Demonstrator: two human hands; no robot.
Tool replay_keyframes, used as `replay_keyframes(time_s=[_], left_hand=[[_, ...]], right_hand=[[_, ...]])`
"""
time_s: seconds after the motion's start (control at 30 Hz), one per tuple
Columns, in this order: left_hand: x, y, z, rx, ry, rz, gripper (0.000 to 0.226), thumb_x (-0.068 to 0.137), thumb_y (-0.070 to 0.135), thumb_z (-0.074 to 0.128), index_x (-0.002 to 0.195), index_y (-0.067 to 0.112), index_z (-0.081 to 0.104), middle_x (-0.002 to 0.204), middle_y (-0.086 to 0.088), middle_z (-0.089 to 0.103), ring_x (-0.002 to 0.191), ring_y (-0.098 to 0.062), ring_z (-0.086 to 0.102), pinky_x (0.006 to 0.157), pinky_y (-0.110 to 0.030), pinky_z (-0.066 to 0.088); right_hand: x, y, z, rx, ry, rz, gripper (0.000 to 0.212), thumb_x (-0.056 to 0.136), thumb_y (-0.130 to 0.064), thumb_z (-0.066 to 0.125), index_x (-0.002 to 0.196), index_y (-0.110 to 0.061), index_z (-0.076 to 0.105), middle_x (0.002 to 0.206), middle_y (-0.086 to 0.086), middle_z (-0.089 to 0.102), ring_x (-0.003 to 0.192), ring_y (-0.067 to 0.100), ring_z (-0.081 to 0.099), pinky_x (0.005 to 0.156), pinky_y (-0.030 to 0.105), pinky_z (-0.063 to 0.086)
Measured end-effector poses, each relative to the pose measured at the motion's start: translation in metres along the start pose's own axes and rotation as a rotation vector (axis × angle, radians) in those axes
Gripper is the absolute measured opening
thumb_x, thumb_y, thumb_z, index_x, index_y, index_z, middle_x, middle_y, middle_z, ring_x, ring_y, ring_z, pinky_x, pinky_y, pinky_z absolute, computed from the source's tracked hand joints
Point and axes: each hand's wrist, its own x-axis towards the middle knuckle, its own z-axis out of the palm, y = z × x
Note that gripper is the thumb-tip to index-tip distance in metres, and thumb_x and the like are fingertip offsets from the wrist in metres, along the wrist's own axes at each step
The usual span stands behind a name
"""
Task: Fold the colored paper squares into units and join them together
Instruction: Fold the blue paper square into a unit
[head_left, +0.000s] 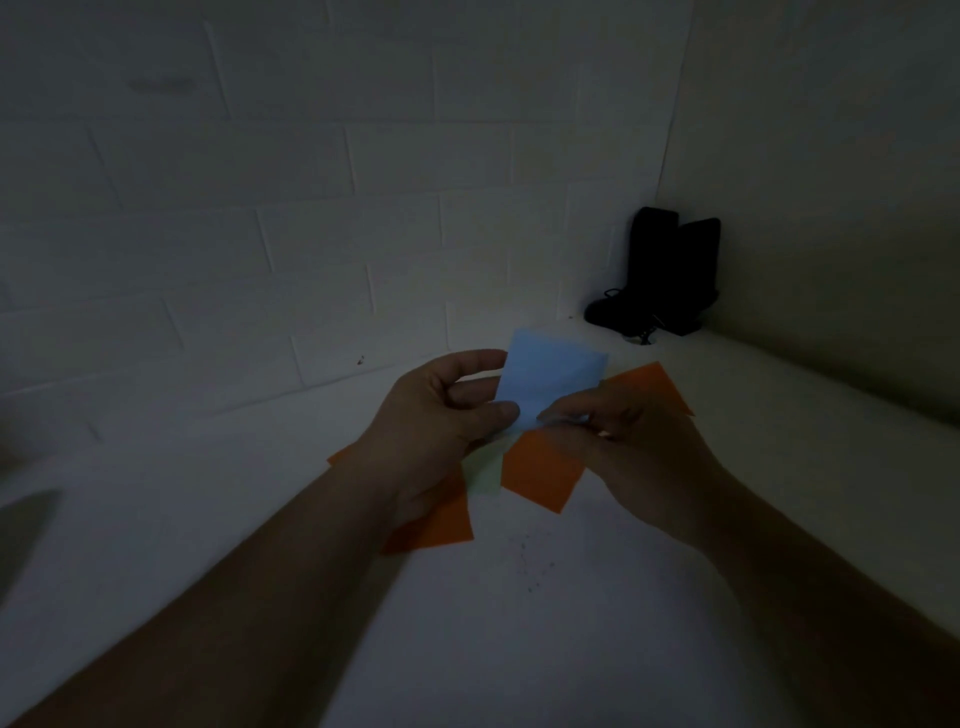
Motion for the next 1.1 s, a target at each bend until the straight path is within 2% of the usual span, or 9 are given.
replay_keyframes(time_s=[0.1, 0.27, 0.4, 0.57, 0.8, 0.9, 0.97, 1.03, 1.1], left_hand=[[-0.001, -0.001, 0.003, 0.002, -0.013, -0.021, 0.039, 0.09, -0.011, 0.065, 0.126, 0.004, 0.067, 0.111, -0.02, 0.076, 0.104, -0.037, 0.074, 0.09, -0.042, 0.062], [-0.007, 0.0, 0.008, -0.001, -0.077, -0.075, 0.03, 0.098, -0.004, 0.058, 0.125, 0.003, 0.068, 0.114, -0.021, 0.075, 0.107, -0.037, 0.073, 0.088, -0.039, 0.062], [-0.008, 0.005, 0.013, -0.08, -0.063, -0.103, 0.026, 0.103, 0.006, 0.053, 0.125, 0.004, 0.069, 0.115, -0.018, 0.075, 0.108, -0.035, 0.073, 0.091, -0.041, 0.062], [-0.011, 0.004, 0.014, -0.095, -0.061, -0.124, 0.025, 0.088, 0.024, 0.071, 0.109, 0.011, 0.071, 0.11, -0.02, 0.074, 0.094, -0.031, 0.072, 0.081, -0.032, 0.064], [-0.007, -0.004, 0.012, 0.018, 0.021, 0.069, 0.013, 0.072, 0.014, 0.08, 0.082, 0.011, 0.072, 0.081, -0.016, 0.072, 0.079, -0.027, 0.069, 0.078, -0.033, 0.061], [-0.007, -0.001, 0.01, 0.062, 0.075, 0.161, 0.011, 0.081, 0.002, 0.078, 0.084, 0.009, 0.07, 0.079, -0.01, 0.072, 0.079, -0.024, 0.07, 0.079, -0.032, 0.063], [-0.007, 0.001, 0.005, 0.231, 0.101, 0.25, 0.015, 0.084, 0.001, 0.079, 0.091, 0.013, 0.07, 0.081, -0.009, 0.074, 0.08, -0.025, 0.073, 0.08, -0.036, 0.063], [-0.009, 0.003, 0.002, 0.453, 0.106, 0.286, 0.025, 0.086, 0.01, 0.082, 0.103, 0.023, 0.07, 0.088, -0.007, 0.077, 0.085, -0.026, 0.075, 0.082, -0.04, 0.063], [-0.01, 0.003, 0.002, 0.537, 0.098, 0.288, 0.03, 0.085, 0.015, 0.083, 0.108, 0.029, 0.069, 0.092, -0.001, 0.078, 0.088, -0.019, 0.075, 0.084, -0.037, 0.063]], right_hand=[[0.001, -0.006, 0.002, 0.141, 0.035, 0.087, 0.027, 0.082, -0.012, 0.079, 0.065, -0.032, 0.076, 0.07, -0.008, 0.072, 0.069, 0.006, 0.068, 0.066, 0.023, 0.053], [0.0, -0.011, -0.001, 0.218, 0.082, 0.125, 0.013, 0.085, -0.013, 0.078, 0.073, -0.008, 0.075, 0.071, 0.017, 0.068, 0.062, 0.029, 0.062, 0.061, 0.038, 0.048], [0.002, -0.009, 0.003, 0.366, 0.209, 0.224, 0.012, 0.079, -0.007, 0.081, 0.076, -0.014, 0.073, 0.073, 0.015, 0.07, 0.066, 0.028, 0.066, 0.069, 0.051, 0.057], [0.004, -0.011, 0.001, 0.454, 0.297, 0.249, 0.018, 0.078, -0.004, 0.081, 0.082, -0.016, 0.069, 0.069, 0.003, 0.073, 0.064, 0.021, 0.071, 0.069, 0.04, 0.059], [0.004, -0.014, 0.004, 0.427, 0.307, 0.263, 0.019, 0.076, -0.012, 0.085, 0.083, -0.012, 0.068, 0.073, 0.007, 0.074, 0.071, 0.029, 0.074, 0.071, 0.044, 0.062], [0.003, -0.015, 0.003, 0.424, 0.221, 0.303, 0.017, 0.075, -0.013, 0.086, 0.076, -0.021, 0.07, 0.072, 0.0, 0.071, 0.068, 0.02, 0.069, 0.061, 0.03, 0.055], [0.005, -0.009, 0.003, 0.308, 0.204, 0.274, 0.025, 0.073, -0.016, 0.088, 0.077, -0.033, 0.071, 0.087, -0.011, 0.072, 0.082, 0.017, 0.071, 0.07, 0.035, 0.058], [0.005, -0.002, -0.001, -0.037, 0.231, 0.124, 0.04, 0.069, -0.029, 0.091, 0.095, -0.044, 0.065, 0.108, -0.027, 0.058, 0.1, 0.012, 0.063, 0.082, 0.042, 0.058], [0.005, 0.002, -0.008, -0.295, 0.247, -0.056, 0.067, 0.065, -0.044, 0.088, 0.122, -0.042, 0.053, 0.126, -0.019, 0.047, 0.114, 0.012, 0.052, 0.092, 0.043, 0.052]])
